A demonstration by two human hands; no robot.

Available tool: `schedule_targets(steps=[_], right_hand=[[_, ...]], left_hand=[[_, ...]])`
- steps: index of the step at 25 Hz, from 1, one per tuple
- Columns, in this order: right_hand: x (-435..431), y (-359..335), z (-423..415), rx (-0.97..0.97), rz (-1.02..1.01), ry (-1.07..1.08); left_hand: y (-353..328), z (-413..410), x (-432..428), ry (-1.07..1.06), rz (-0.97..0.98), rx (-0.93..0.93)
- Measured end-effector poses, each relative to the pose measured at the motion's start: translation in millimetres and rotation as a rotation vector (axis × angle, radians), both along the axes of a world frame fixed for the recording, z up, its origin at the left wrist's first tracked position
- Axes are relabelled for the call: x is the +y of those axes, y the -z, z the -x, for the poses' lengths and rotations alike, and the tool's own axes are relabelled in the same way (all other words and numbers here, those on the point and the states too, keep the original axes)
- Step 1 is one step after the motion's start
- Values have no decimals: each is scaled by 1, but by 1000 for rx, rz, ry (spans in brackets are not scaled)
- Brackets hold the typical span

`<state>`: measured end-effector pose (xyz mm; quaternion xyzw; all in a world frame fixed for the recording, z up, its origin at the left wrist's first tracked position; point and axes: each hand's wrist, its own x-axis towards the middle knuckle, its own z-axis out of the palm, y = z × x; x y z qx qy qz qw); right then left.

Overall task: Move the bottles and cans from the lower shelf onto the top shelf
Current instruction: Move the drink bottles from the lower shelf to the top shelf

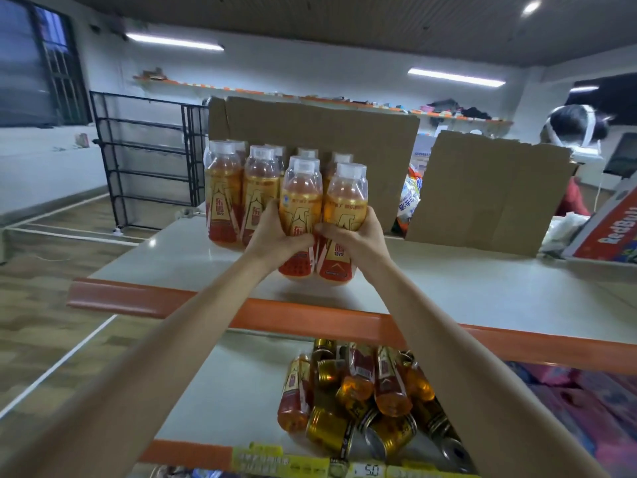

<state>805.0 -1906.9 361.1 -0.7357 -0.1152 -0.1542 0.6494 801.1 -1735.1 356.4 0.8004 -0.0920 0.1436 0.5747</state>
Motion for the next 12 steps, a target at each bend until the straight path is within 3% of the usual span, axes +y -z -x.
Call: schedule_targets(steps=[3, 6, 8, 12], right_hand=[[-8, -2, -3, 1, 3, -89], [-16, 2, -3, 102, 144, -127], [-24, 7, 0, 145, 253, -106], [-31, 8, 3, 175, 276, -54]], left_hand=[[-1, 0, 0, -139, -198, 22], [4, 16, -1, -308, -298, -50], [7, 28, -1, -324, -331, -154], [9, 36, -4, -356, -435, -244]])
